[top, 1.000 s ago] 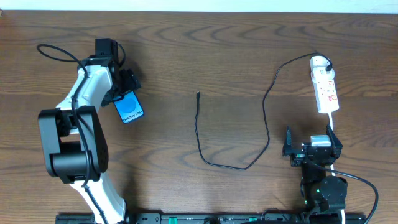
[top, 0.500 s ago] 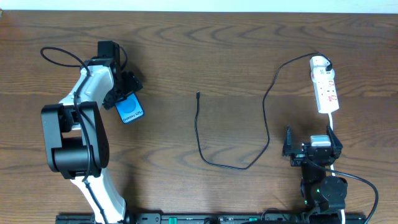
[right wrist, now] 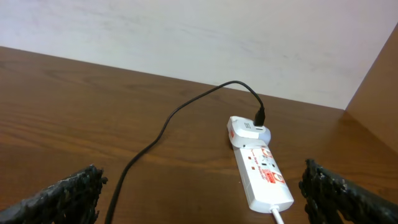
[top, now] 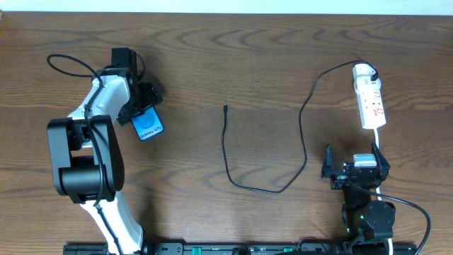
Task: Plug charger to phone and switch on socket
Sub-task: 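Lower the left gripper and grasp the phone's bottom edge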
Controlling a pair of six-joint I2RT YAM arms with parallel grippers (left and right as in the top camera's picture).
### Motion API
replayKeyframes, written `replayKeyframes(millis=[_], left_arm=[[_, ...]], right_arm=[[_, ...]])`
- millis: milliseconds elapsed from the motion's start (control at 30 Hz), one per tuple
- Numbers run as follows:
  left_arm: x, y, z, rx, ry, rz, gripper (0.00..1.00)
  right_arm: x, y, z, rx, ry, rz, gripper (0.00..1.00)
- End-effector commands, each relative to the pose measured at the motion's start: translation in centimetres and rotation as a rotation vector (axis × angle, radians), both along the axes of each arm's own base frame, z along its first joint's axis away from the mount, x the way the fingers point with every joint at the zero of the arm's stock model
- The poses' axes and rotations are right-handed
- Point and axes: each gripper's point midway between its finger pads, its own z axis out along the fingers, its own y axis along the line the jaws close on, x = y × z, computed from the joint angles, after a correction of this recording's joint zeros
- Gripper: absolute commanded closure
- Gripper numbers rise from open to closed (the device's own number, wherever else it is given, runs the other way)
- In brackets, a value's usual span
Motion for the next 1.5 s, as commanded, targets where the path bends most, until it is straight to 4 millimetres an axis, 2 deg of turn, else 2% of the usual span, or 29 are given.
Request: replayKeyframes(millis=[0,333,600,767,1000,1200,1300,1467], left_arm=[[-1.1,-0.2,-1.3,0.005,0.05,-0.022,0.09],[-3.1,-0.4,-1.5,-0.001,0.128,-0.025,0.1],[-3.5,-0.6,-1.6,-0.005,0.147,-0.029,0.2],[-4.5,-0.8,-1.6,-0.015,0.186,-0.029,0.21],[-6.7,-3.8,-1.4,-0.189,0.27,-0.041,0.21],[-8.4,-5.8,-1.2,-0.203,0.341,-0.084,0.21],[-8.2,-6.4,-1.3,-0.173,0.334,-0.115,0.21],[-7.2,-5.8,-1.5,-0.086,0.297,-0.135,0.21]], right_arm=[[0.0,0.1,-0.1,-0.003,-0.001,0.007,0.01],[0.0,0.1,-0.1,-0.003,0.0,0.008,0.01],[0.0,0.1,-0.1,-0.003,-0.001,0.008,0.01],[0.0,0.1,-0.1,-0.003,-0.001,0.007,0.01],[0.0,0.1,-0.1,-0.003,-0.001,0.007,0.01],[0.0,0.1,-0.1,-0.003,-0.001,0.008,0.01],[0.0,0.1,-0.1,-0.003,-0.001,0.007,0.01],[0.0,0.1,-0.1,-0.003,-0.001,0.008,0.01]])
